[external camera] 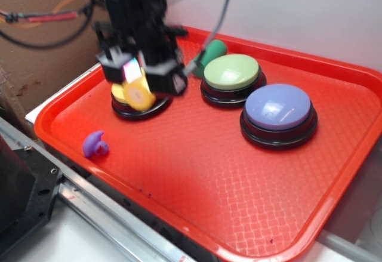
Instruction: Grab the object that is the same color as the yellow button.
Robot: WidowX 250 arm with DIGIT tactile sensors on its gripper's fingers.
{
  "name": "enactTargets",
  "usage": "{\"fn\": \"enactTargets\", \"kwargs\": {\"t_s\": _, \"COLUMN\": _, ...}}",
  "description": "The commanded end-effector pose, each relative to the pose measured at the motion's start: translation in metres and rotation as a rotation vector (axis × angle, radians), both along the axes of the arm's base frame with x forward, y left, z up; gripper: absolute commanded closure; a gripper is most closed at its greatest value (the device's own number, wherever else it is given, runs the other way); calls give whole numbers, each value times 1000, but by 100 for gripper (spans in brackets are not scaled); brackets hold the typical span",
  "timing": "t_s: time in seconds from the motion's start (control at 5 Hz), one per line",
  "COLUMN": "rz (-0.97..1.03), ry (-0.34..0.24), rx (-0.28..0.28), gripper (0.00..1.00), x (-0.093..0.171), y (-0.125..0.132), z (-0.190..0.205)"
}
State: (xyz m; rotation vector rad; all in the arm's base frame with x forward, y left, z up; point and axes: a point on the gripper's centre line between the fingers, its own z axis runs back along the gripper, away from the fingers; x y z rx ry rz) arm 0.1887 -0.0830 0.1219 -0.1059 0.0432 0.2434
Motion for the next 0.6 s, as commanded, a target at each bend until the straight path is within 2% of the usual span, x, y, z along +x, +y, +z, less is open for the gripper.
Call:
{"fn": "enactTargets", "kwargs": {"t_s": 0.0, "rz": -66, "ry": -115, "rx": 20, "gripper": 100, "x": 1, "y": 16, "z": 60}}
{"fn": "enactTargets", "kwargs": {"t_s": 0.2, "rz": -30, "ry": -108, "rx": 17, "gripper": 100, "x": 0, "y": 18, "z": 60}}
{"fn": "enactTargets", "kwargs": {"t_s": 0.4, "rz": -75, "ry": -59, "rx": 81, "gripper": 100, "x": 4, "y": 18, "z": 50}}
